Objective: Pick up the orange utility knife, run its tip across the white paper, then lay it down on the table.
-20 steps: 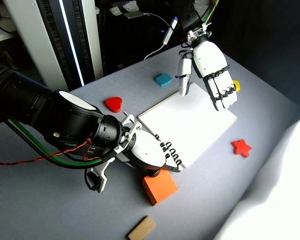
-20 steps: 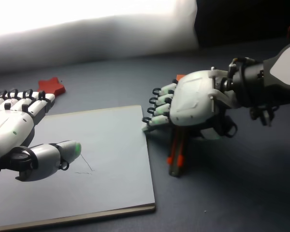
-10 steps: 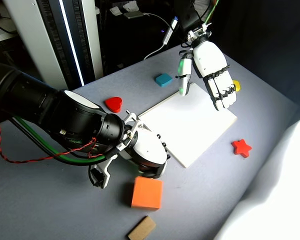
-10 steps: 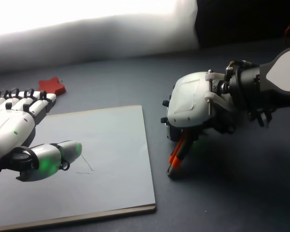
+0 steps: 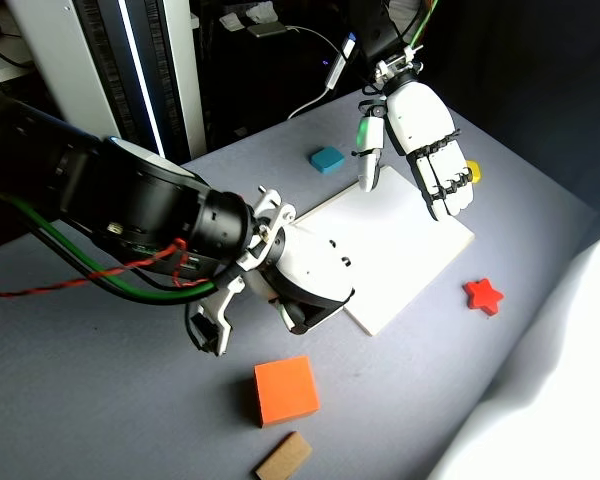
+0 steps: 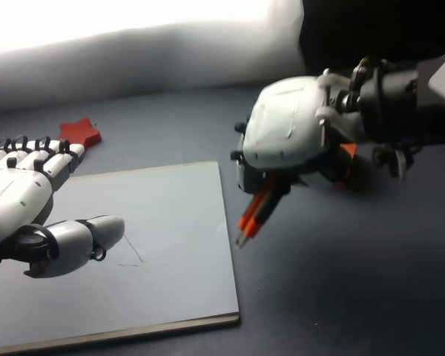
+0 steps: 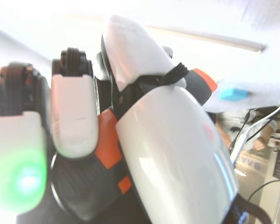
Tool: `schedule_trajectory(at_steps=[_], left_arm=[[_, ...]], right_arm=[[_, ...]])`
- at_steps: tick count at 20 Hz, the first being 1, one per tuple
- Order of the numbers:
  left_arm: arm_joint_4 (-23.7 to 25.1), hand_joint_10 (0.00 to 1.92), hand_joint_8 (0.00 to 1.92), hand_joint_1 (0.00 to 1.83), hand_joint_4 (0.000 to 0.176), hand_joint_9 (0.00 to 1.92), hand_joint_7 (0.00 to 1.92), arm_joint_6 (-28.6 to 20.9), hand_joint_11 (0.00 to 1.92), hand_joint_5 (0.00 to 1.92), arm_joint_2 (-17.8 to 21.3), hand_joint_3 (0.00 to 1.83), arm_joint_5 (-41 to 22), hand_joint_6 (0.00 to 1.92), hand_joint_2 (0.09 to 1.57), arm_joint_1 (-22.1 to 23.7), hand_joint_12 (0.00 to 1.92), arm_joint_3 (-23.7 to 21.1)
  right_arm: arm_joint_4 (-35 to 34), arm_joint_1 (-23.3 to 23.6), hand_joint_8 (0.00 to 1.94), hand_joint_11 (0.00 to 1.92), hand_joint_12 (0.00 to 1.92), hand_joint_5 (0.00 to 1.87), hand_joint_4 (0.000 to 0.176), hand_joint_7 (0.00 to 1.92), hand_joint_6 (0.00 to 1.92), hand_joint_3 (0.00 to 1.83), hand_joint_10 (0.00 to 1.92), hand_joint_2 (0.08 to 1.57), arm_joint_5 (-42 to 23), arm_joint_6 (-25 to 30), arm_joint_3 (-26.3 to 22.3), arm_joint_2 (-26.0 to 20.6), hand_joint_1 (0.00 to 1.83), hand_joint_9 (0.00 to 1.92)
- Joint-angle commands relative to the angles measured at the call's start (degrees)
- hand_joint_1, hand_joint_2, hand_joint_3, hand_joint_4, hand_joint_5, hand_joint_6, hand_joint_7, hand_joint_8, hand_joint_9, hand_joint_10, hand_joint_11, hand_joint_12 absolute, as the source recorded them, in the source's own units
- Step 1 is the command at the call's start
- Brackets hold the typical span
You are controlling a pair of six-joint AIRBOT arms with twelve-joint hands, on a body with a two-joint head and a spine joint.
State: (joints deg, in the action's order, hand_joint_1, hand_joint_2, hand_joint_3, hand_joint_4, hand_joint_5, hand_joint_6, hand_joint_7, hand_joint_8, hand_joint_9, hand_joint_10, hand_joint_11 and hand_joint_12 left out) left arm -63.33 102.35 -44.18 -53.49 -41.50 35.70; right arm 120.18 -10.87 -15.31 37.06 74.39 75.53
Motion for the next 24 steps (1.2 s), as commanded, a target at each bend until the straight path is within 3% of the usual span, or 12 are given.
schedule_trajectory(at_steps=[1,2,3,5,6,8,11,13,16,19,21,24], left_arm=[[2.69,0.00,0.00,0.01,0.000,0.00,0.00,-0.05,0.00,0.00,0.05,0.00,-4.87,0.00,1.26,0.08,0.14,0.56],[2.68,0.00,0.00,0.01,0.000,0.00,0.00,-0.26,0.00,0.01,0.05,0.00,-4.87,0.00,1.27,-0.16,0.10,0.85],[2.65,0.00,0.00,0.01,0.000,0.00,0.00,-0.38,0.00,0.01,0.05,0.00,-4.87,0.00,1.27,-0.28,0.10,0.98],[2.09,0.00,0.00,0.00,0.000,0.00,0.00,-0.69,0.00,0.00,-0.03,0.00,-4.87,0.00,1.27,-0.64,0.10,1.98],[1.96,0.00,0.00,0.00,0.000,0.00,0.00,-0.82,0.00,0.00,-0.03,0.00,-4.87,0.00,1.26,-1.02,0.08,2.99],[1.85,0.00,0.00,0.00,0.000,0.00,0.00,-2.23,0.00,0.00,-0.03,0.00,-4.85,0.00,1.27,-2.11,0.10,4.54],[0.64,0.00,0.00,0.00,0.000,0.00,0.01,-3.69,0.00,0.01,0.03,0.00,-4.86,0.00,1.26,-4.09,0.13,6.67],[0.06,0.00,0.01,0.00,0.000,0.00,0.01,-4.07,0.00,0.03,0.14,0.00,-4.86,0.01,1.26,-4.95,0.09,7.68],[-0.19,0.00,0.00,0.00,0.000,0.00,0.00,-4.53,0.00,0.00,0.36,0.00,-4.88,0.00,1.26,-5.68,0.03,8.72],[-0.19,0.00,0.00,0.00,0.000,0.00,0.00,-4.62,0.01,0.02,0.35,0.00,-4.88,0.01,1.25,-5.68,0.03,8.67],[-0.19,0.00,0.00,0.00,0.000,0.00,0.00,-4.64,0.02,0.01,0.35,0.00,-4.88,0.00,1.26,-5.68,0.04,8.44],[-0.18,0.00,0.00,0.00,0.000,0.00,0.01,-4.48,0.00,0.01,0.35,0.00,-4.88,0.00,1.26,-5.73,0.09,8.47]], right_arm=[[-9.26,1.31,1.94,1.92,1.92,1.54,0.176,1.89,1.92,0.00,1.92,1.46,1.73,-7.51,0.04,-0.26,1.51,1.92],[-26.23,1.32,1.94,1.92,1.92,1.53,0.176,1.87,1.92,0.00,1.92,1.47,-4.05,-27.51,1.25,-0.47,1.49,1.92],[-29.50,1.33,1.94,1.92,1.92,1.53,0.176,1.87,1.92,0.00,1.92,1.47,-5.85,-32.80,1.72,-0.47,1.49,1.92],[-41.42,0.73,1.94,1.92,1.92,1.53,0.176,1.87,1.92,0.00,1.92,1.48,-9.37,-49.31,2.98,-0.42,1.47,1.92],[-52.02,-0.69,1.94,1.92,1.92,1.49,0.176,1.85,1.92,0.00,1.92,1.49,-13.84,-63.71,4.32,0.03,1.46,1.92],[-64.90,-3.24,1.94,1.92,1.92,1.50,0.176,1.85,1.92,0.00,1.92,1.47,-21.23,-83.12,6.57,1.31,1.49,1.92],[-73.82,-7.03,1.94,1.92,1.92,1.54,0.176,1.87,1.92,0.00,1.92,1.46,-33.26,-102.79,10.54,3.98,1.50,1.92],[-74.74,-9.22,1.94,1.92,1.92,1.53,0.176,1.87,1.92,0.00,1.92,1.44,-40.50,-110.65,13.86,6.36,1.49,1.92],[-77.96,-12.50,1.94,1.92,1.92,1.47,0.176,1.86,1.92,0.00,1.92,1.47,-45.03,-122.05,18.31,10.88,1.46,1.92],[-77.91,-13.49,1.94,1.92,1.92,1.54,0.176,1.87,1.92,0.00,1.92,1.48,-48.44,-126.51,22.02,14.16,1.45,1.92],[-77.90,-13.75,1.94,1.92,1.92,1.48,0.176,1.85,1.92,0.00,1.92,1.50,-52.57,-132.36,25.78,17.83,1.42,1.92],[-78.19,-14.51,1.94,1.92,1.92,1.54,0.176,1.88,1.92,0.00,1.92,1.48,-52.96,-135.33,28.54,20.92,1.46,1.92]])
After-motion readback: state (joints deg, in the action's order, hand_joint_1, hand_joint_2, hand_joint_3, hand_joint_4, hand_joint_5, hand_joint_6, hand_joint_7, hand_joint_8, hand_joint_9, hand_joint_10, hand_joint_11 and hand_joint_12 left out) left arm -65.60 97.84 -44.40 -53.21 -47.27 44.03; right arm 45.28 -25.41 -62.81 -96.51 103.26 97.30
